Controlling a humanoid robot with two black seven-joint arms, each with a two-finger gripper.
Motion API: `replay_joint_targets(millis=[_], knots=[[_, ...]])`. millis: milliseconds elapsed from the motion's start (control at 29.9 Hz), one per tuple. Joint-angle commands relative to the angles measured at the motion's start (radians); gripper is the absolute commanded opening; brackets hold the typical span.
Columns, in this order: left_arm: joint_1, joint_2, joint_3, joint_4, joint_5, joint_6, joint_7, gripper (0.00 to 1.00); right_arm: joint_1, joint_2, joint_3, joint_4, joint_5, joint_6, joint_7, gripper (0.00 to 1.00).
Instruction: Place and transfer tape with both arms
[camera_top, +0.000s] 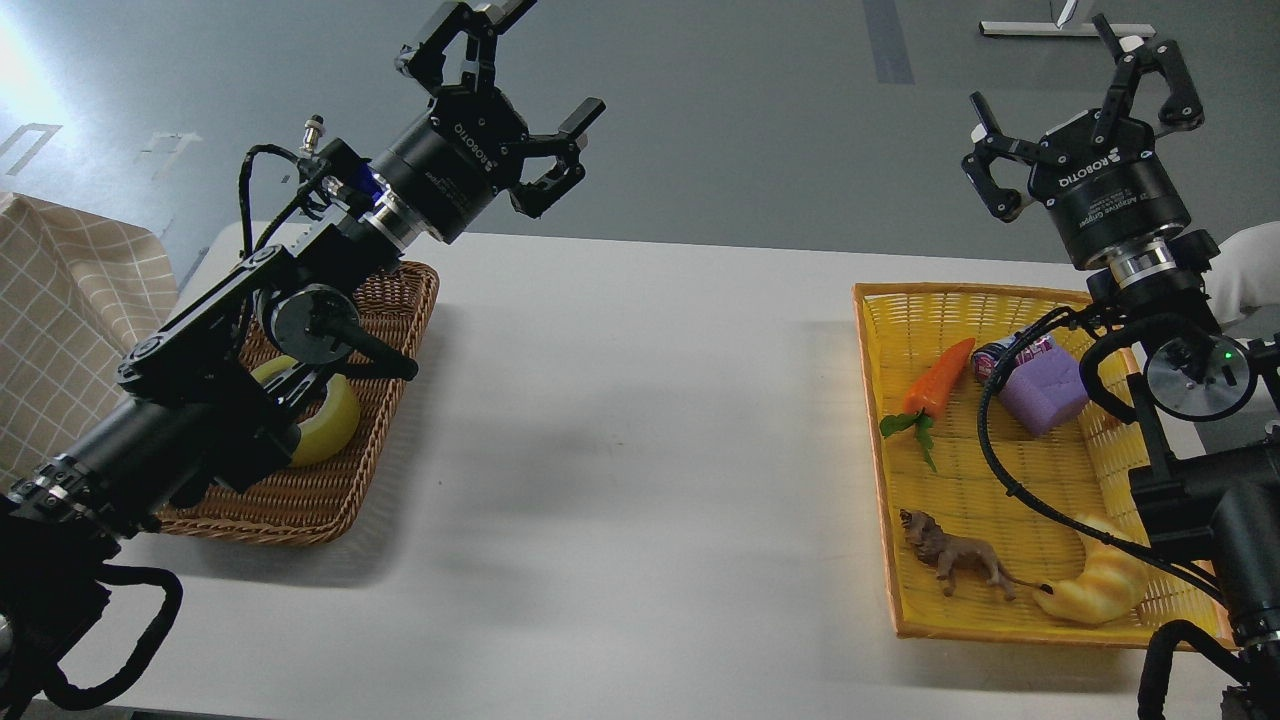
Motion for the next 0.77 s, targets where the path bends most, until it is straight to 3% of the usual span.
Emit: replay_joint_targets(millis=[0,468,735], knots=[[0.002,-0.023,-0.005,0.002,-0.002,0.0,-0.002,0.98,-0.008,0.01,-0.003,0.001,0.0,0.0,0.0,0.99],[0.091,-0.075,-0.159,0.022,0.0,0.0,0.001,0.98,-0.008,0.104,-0.069,-0.001,-0.008,0.0,0.0,1.0],[0.096,-0.077,-0.156,0.023,0.003,0.0,0.011,0.98,-0.002,0.133,-0.067,-0.001,-0.009,0.0,0.0,1.0]])
